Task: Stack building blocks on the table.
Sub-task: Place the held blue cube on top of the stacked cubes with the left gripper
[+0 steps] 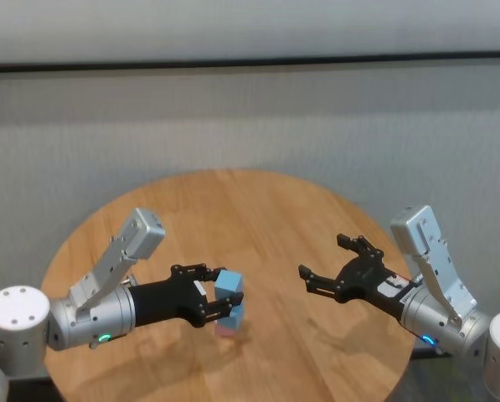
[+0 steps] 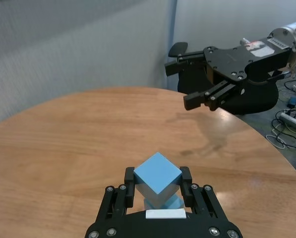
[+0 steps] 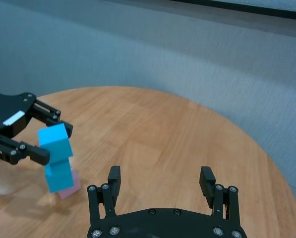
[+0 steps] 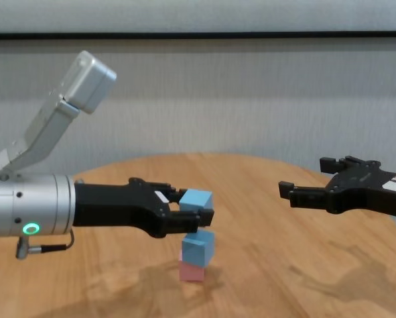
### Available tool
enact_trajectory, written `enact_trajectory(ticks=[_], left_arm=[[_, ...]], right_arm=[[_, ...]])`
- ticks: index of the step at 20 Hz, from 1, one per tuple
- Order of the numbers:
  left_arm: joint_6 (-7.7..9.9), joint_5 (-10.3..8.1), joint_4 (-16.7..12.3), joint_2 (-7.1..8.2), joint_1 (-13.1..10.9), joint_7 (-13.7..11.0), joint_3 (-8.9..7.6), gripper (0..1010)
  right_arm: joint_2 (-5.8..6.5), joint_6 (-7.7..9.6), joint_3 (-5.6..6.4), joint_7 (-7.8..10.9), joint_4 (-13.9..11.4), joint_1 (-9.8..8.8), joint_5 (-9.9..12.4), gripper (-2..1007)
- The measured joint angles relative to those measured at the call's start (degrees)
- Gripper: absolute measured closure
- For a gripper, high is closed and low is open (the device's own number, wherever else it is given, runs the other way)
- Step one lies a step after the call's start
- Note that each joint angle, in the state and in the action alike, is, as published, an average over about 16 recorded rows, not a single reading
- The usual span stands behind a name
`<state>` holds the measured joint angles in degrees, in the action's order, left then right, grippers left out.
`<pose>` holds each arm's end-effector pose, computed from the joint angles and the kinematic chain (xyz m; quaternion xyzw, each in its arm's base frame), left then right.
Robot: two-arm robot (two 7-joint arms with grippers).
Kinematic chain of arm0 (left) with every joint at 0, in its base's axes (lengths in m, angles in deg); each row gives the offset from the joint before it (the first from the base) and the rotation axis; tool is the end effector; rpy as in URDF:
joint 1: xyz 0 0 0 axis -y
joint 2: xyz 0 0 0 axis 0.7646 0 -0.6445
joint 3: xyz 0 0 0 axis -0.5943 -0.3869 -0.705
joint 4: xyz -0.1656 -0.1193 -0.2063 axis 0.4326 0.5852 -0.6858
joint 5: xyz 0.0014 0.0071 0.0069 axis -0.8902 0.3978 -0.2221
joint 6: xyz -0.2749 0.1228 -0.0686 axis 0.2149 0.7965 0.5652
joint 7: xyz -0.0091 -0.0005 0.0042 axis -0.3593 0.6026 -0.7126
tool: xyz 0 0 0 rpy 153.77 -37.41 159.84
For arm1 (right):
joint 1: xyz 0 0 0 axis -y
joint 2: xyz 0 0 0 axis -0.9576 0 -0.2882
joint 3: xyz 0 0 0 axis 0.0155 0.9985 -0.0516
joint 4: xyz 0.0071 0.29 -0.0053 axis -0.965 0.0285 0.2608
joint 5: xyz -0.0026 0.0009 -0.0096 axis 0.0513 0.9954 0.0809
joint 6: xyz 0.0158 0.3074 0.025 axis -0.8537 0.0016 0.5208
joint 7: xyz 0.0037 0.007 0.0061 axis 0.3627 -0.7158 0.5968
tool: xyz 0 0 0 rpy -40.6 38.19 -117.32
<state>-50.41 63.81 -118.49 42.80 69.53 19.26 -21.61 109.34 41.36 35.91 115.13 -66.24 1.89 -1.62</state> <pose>0.4486 0.0270 -0.2913 0.1244 -0.0243 0.2390 0.9627 0.4041 -0.0380 -0.2890 -0.1180 -0.0267 -0.4208 0.8990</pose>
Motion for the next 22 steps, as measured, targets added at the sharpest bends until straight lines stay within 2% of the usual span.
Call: enact_trajectory(ticks=[22], left_arm=[[0.48, -2.17, 1.2, 0.55, 1.0, 0.7, 2.74, 447]], right_arm=[[0.0, 0.0, 0.0, 0.0, 0.0, 0.0, 0.0, 4]])
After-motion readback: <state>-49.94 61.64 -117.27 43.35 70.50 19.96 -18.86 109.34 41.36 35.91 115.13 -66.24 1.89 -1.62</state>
